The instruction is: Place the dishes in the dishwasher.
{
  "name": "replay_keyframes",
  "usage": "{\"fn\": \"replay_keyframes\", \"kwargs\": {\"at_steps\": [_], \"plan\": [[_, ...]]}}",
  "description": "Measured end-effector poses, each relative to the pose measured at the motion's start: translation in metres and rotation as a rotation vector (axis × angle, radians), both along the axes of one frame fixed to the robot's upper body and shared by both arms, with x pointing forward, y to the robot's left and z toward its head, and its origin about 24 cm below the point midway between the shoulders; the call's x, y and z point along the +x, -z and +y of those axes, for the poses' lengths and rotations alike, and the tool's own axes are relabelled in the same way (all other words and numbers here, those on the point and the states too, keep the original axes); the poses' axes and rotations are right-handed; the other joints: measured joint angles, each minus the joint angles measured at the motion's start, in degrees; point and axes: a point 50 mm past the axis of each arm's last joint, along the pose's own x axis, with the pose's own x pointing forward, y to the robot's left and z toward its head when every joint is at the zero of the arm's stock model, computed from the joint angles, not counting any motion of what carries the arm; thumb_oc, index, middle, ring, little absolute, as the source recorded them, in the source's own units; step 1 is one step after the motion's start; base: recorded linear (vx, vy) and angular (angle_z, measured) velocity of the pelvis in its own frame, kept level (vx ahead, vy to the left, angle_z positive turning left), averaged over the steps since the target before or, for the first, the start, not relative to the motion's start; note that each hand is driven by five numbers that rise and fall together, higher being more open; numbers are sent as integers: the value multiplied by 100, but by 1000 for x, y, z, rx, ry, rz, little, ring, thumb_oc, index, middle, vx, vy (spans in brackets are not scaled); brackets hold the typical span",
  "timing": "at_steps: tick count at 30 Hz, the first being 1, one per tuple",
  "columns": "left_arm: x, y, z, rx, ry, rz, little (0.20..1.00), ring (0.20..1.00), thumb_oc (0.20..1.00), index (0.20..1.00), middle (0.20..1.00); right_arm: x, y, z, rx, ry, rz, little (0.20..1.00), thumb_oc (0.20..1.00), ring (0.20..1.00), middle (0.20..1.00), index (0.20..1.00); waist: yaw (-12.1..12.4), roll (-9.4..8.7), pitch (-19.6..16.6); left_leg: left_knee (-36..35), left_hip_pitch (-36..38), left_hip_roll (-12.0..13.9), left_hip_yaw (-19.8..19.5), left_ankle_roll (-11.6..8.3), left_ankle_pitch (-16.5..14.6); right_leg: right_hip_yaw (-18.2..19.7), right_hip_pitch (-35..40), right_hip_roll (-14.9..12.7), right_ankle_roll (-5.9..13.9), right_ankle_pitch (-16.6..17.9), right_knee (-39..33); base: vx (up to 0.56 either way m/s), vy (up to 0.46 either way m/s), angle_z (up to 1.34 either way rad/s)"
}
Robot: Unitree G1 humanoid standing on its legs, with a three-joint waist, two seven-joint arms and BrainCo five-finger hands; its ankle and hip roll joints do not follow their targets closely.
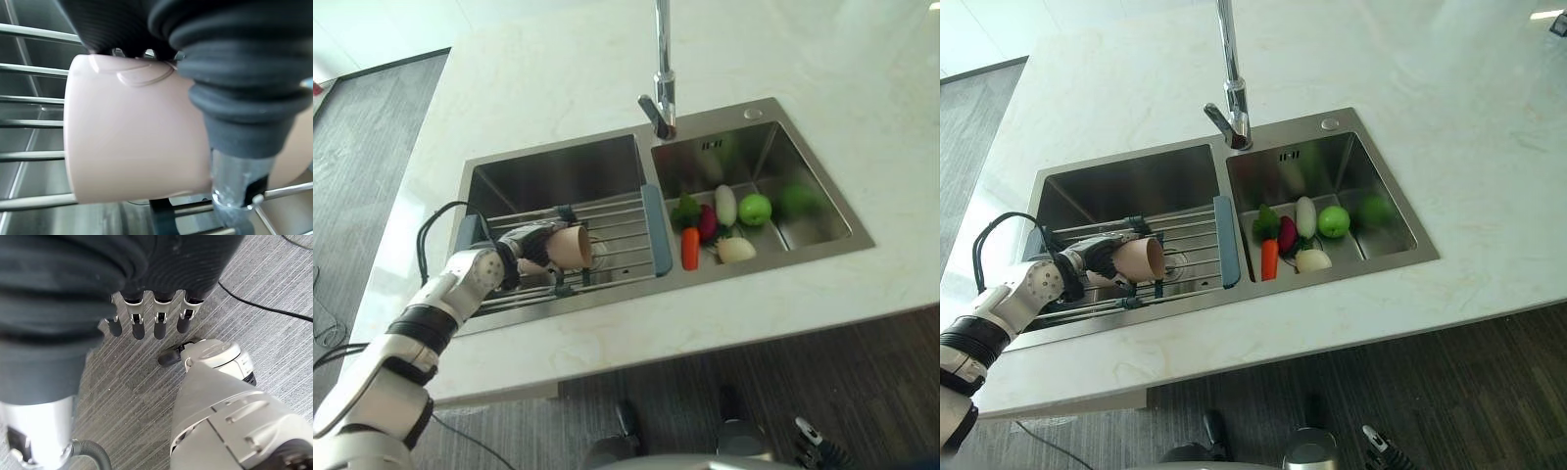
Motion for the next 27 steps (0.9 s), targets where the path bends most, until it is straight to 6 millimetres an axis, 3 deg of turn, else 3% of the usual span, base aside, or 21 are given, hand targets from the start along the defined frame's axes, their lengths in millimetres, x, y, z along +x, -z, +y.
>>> {"fn": "replay_keyframes", "kwargs": {"at_steps": [7,27], "plan": [[5,-10,-1,35,21,-30,1000,1000,1000,1000,1000,6,-2,0,-5,-27,-16,1000,1000,1000,1000,1000,-2,13,123,0,-12,-1,-4,0,0,-1,-11,-4,0,0,0,-5,1,0],[4,-10,8,121,8,14,1000,1000,1000,1000,1000,10,-3,0,6,-37,-31,1000,1000,1000,1000,1000,-24,74,113,0,-9,-9,-26,5,11,-63,13,-8,-1,1,0,-3,0,0]]}}
